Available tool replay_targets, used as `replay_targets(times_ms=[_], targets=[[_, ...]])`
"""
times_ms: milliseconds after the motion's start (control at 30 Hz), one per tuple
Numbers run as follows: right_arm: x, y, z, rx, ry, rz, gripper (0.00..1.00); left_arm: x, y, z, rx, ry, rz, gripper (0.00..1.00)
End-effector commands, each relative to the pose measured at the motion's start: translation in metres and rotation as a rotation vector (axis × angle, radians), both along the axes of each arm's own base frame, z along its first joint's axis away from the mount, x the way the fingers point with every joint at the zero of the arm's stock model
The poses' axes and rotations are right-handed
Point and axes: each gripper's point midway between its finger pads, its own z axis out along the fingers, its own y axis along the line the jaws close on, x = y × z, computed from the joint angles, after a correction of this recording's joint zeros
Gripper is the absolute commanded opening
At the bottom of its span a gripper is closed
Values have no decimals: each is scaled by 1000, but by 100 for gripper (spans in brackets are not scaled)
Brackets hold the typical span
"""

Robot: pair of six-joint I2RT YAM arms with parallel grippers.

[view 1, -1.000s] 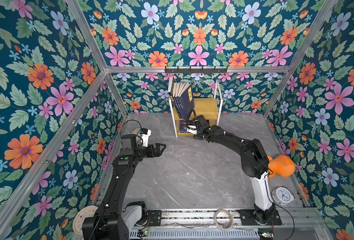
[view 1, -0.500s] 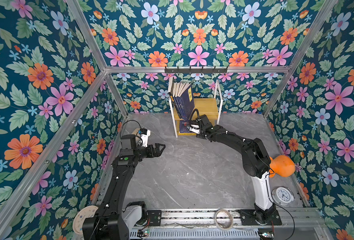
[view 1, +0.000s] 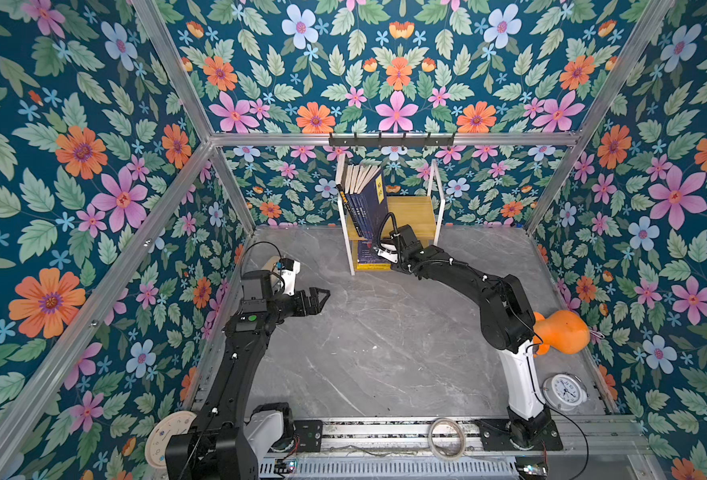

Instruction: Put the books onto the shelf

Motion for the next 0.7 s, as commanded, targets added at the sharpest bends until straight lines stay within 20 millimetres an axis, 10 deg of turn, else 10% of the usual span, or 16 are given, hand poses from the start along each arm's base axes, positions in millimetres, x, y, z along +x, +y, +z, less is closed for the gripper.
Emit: replay_targets(times_ms=[0, 667], targets=[[-13, 6, 6, 32, 37, 15, 68, 3, -1, 7, -3, -32, -10, 100], [3, 26, 12, 93, 12, -53, 62, 4, 2, 3, 18, -28, 2, 100]])
